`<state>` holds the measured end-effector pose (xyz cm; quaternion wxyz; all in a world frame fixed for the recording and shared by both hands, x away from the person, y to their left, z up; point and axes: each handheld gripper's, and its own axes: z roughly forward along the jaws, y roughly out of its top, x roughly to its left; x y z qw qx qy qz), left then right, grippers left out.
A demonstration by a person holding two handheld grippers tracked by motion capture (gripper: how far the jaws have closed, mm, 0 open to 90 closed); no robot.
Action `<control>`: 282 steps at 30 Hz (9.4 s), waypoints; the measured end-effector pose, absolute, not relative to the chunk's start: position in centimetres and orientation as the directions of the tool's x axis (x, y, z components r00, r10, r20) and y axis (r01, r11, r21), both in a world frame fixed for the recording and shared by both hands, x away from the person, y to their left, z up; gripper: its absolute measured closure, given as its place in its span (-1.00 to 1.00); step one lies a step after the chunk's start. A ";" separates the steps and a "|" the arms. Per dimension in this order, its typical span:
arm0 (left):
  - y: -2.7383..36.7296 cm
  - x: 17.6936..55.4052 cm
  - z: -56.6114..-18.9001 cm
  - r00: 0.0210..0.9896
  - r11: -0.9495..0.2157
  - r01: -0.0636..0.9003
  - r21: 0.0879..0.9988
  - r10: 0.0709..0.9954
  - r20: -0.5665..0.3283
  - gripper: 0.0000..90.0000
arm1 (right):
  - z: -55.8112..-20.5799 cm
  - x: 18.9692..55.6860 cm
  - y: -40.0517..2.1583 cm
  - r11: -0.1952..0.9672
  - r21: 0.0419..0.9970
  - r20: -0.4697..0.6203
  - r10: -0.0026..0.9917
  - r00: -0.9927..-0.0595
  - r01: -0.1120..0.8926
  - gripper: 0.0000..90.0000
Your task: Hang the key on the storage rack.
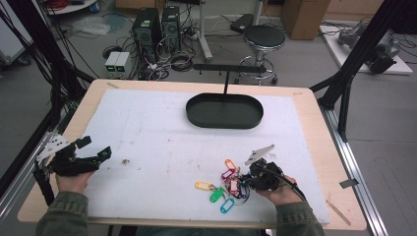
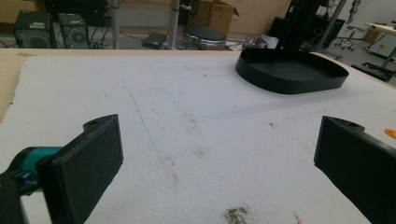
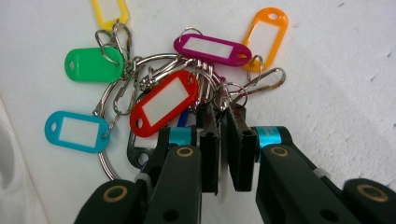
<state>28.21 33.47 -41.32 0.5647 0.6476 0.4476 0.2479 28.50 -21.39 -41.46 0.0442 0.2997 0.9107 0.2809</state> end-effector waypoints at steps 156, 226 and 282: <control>33.9 29.2 -41.9 0.482 0.085 0.309 0.947 0.844 -0.233 -0.96 | -22.5 51.5 -16.2 0.180 0.875 0.186 0.733 -0.655 0.450 0.95; 33.8 29.2 -41.9 0.484 0.088 0.311 0.946 0.842 -0.238 -0.96 | -21.8 48.0 -16.3 0.271 0.818 0.197 0.697 -0.689 0.508 -0.99; 33.6 29.3 -41.9 0.494 0.091 0.311 0.946 0.835 -0.243 -0.96 | -34.4 34.0 -25.4 0.197 0.802 0.275 0.717 -0.641 0.564 -0.99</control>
